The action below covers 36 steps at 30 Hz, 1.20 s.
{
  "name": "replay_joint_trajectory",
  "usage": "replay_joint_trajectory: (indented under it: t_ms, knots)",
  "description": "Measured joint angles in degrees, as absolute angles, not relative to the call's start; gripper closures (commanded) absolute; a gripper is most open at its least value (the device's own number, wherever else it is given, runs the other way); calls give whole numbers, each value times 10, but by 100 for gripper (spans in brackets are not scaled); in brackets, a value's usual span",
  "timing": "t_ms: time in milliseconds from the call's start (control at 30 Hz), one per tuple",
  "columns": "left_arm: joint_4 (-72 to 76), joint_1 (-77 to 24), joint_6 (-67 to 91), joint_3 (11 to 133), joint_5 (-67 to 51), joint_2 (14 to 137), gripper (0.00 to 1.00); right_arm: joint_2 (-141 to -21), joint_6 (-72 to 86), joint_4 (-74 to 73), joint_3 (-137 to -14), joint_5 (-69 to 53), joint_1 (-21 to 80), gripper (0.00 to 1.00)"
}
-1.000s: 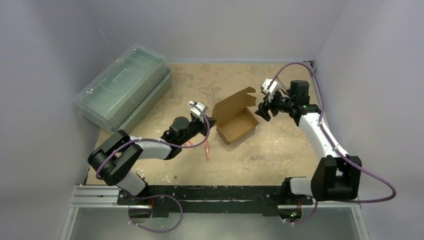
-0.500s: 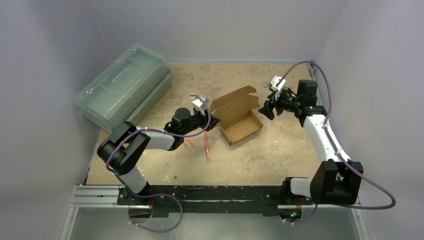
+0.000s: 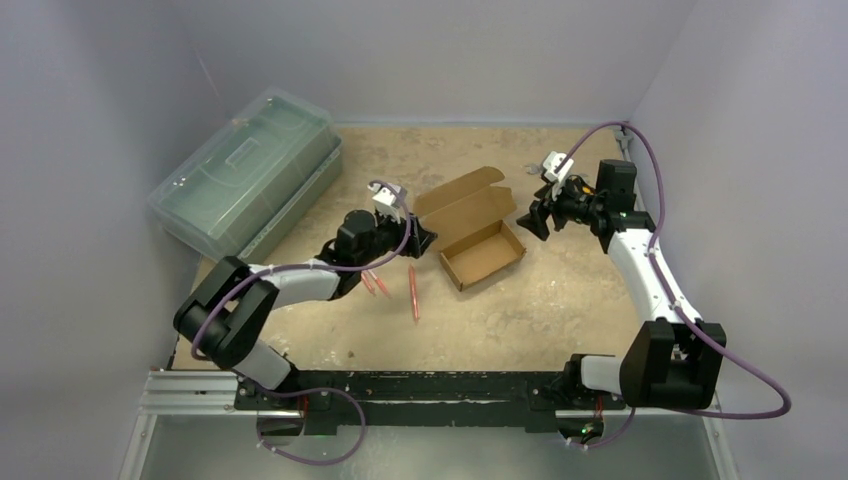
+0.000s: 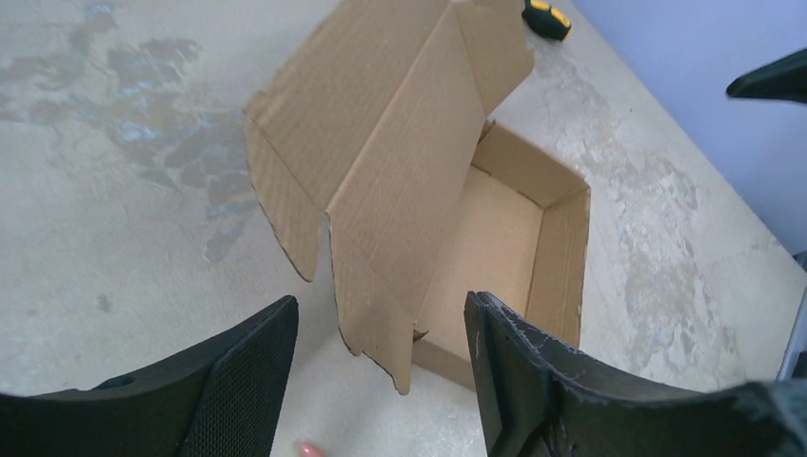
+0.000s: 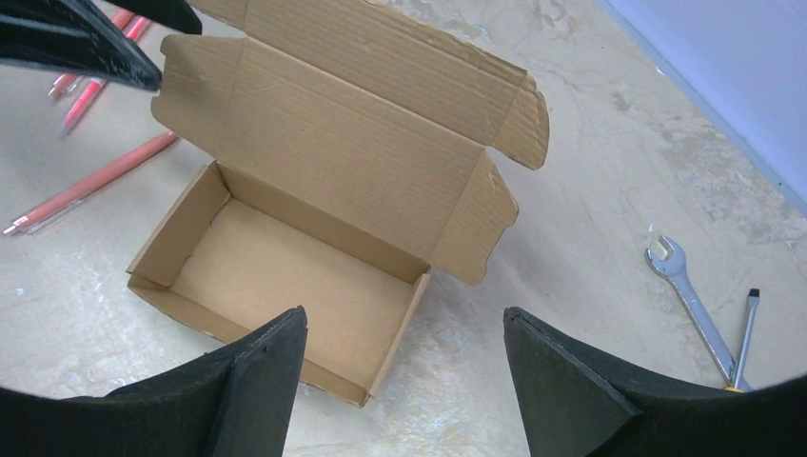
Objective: Fold the paper box
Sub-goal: Pick up the product from the center of the board.
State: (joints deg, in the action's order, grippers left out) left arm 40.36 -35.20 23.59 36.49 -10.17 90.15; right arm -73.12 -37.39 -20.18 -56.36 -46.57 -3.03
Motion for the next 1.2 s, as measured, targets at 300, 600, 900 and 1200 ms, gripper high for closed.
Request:
replay_joint_trajectory:
  t_ms: [300,600,900,1200]
  knots:
    - [301,-349,248,349,-39,771,34,-731,-377,-210,-564,-478,-31,21]
    - [144,-349,251,329,12,571,18,-723,-386,-234,-565,-482,-32,21]
    - [24,-349,295,323,84,460,1,-718,-386,-254,-583,-505,-33,20]
    - [-61,-349,326,309,109,387,1,-682,-370,-264,-590,-513,-33,18]
